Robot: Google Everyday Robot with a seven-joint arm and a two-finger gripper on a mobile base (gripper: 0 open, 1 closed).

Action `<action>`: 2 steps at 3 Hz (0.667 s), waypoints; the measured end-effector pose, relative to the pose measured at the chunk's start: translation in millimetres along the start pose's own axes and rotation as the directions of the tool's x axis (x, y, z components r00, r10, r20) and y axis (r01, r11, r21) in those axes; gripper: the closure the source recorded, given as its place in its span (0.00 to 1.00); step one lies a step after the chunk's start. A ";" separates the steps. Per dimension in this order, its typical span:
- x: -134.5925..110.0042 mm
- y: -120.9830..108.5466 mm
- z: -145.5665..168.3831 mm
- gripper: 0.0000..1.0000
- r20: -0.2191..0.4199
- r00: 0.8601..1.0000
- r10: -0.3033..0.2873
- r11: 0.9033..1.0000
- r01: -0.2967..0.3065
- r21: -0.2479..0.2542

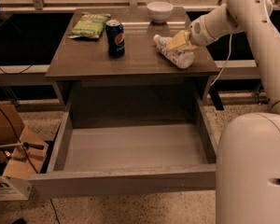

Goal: Pick blue plastic bottle from top drawer and place on counter

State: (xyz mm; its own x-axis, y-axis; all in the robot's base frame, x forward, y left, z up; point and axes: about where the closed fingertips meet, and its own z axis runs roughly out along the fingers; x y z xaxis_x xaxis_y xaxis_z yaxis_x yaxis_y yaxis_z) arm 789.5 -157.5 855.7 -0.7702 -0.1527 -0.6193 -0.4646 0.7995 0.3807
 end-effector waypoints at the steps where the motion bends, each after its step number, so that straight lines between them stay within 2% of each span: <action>1: 1.1 1.0 6.0 0.27 -0.006 1.000 0.000 1.000 0.000 -0.005; 2: 1.9 1.7 9.9 0.04 -0.010 1.000 0.000 1.000 0.000 -0.008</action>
Offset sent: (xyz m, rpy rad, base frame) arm 0.0010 0.0029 -0.0030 0.0006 0.0039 0.0035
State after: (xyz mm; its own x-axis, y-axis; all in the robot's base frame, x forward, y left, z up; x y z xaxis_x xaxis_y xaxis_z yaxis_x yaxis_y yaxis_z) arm 791.6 -150.6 848.4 -0.7748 -0.1586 -0.6120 -0.4679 0.7949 0.3864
